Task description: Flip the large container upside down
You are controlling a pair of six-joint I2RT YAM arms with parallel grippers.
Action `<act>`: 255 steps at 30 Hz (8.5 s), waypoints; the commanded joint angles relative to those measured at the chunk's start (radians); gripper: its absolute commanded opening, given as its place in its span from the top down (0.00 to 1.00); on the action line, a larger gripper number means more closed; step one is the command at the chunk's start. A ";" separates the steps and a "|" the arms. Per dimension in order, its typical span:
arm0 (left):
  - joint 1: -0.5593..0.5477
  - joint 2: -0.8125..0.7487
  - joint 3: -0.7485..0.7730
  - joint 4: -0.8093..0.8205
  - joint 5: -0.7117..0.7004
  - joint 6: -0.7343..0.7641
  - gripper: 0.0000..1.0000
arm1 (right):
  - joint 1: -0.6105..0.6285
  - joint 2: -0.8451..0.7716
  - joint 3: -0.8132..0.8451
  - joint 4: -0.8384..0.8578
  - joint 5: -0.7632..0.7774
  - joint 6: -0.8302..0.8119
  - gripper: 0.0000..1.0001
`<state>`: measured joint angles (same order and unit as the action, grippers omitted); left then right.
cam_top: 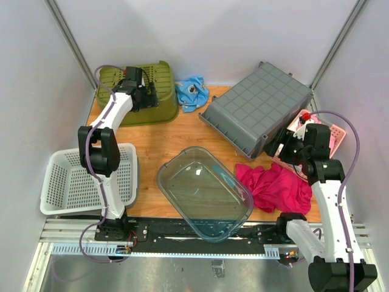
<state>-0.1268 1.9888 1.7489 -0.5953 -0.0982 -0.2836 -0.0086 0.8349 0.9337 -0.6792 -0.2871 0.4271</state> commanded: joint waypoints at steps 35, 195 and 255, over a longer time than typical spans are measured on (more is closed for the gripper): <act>-0.387 -0.438 -0.645 -0.079 0.395 0.105 0.07 | 0.670 0.146 -0.030 -0.079 0.484 0.041 0.27; 0.248 -0.894 -0.121 -0.105 0.054 -0.228 0.01 | 0.844 0.631 0.076 1.700 0.123 1.191 0.99; -0.287 -0.932 -0.882 -0.144 0.207 -0.177 0.01 | 0.819 0.099 -0.274 0.152 -0.008 0.221 0.15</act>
<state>-0.4084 1.0267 0.9295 -0.7990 0.0628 -0.4393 0.8032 0.8894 0.6788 -0.5644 -0.2043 0.7063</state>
